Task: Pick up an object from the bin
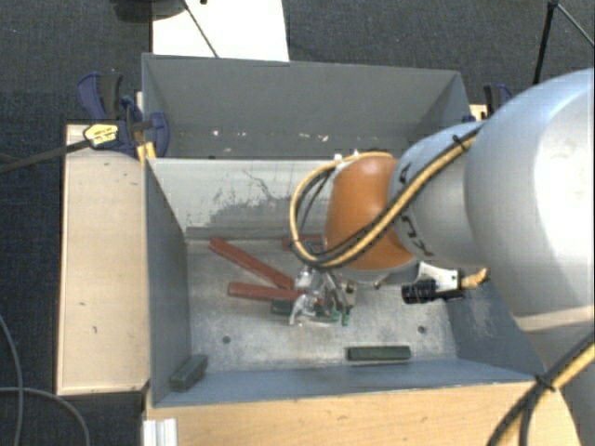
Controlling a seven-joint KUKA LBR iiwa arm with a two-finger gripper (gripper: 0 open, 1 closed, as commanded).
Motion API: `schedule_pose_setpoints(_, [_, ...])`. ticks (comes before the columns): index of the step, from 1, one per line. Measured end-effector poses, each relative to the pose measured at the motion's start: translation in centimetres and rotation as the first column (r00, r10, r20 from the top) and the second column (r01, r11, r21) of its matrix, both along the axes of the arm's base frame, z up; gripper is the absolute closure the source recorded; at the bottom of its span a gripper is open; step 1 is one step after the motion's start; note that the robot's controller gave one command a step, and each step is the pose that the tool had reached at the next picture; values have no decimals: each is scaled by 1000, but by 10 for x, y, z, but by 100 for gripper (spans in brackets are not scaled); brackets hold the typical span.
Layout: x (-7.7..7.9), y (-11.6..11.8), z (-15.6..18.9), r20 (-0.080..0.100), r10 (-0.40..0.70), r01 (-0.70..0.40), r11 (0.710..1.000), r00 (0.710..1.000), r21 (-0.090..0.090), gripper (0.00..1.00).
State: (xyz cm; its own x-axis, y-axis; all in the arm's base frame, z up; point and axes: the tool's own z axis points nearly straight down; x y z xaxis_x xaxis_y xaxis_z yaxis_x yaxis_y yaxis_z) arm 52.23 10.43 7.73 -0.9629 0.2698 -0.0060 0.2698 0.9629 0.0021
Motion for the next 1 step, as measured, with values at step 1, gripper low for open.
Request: schedule_pose_setpoints(1, [0, 0, 6, -3, 1, -1, 1000, 1000, 0, 100])
